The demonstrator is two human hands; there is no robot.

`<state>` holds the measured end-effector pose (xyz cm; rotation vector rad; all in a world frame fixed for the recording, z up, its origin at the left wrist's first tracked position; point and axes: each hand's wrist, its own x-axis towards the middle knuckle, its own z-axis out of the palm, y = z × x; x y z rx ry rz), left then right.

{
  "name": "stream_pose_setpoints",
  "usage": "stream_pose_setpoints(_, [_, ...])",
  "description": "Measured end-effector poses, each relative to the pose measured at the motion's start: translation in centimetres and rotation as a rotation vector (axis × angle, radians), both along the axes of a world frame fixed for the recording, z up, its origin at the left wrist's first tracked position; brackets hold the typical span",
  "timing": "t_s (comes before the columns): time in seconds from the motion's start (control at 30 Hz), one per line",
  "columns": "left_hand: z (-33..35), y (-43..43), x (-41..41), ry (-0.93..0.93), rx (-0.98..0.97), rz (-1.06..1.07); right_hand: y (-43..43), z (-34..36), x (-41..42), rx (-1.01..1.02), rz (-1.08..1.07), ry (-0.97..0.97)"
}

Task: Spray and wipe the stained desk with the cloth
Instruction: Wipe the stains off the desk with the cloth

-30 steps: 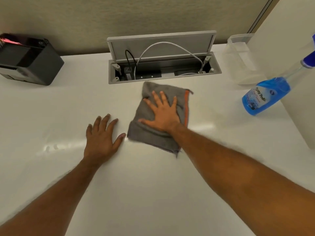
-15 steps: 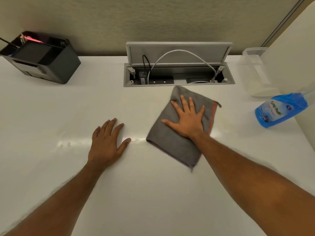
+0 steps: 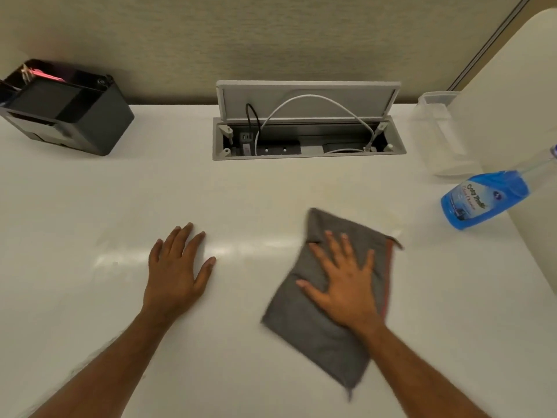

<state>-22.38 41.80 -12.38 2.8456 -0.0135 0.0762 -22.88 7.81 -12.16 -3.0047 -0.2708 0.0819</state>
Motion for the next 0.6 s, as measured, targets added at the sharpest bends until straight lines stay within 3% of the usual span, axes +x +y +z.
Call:
stream_pose_setpoints(0.13, [0.3,-0.1,0.0,0.004,0.002,-0.002,-4.5,0.7,5.3,-0.020,-0.207,0.107])
stream_pose_setpoints(0.33, [0.2,-0.2,-0.3,-0.001,-0.021,0.016,-0.3,0.7,16.1,0.005,-0.242,0.166])
stream_pose_setpoints(0.47, [0.2,-0.2,-0.4,0.023,-0.031,0.011,6.2,1.2,15.0,-0.031,-0.066,0.160])
stream_pose_setpoints(0.6, [0.2,0.1,-0.3,0.024,-0.050,0.013,10.5,0.1,5.4,0.022,0.267,0.072])
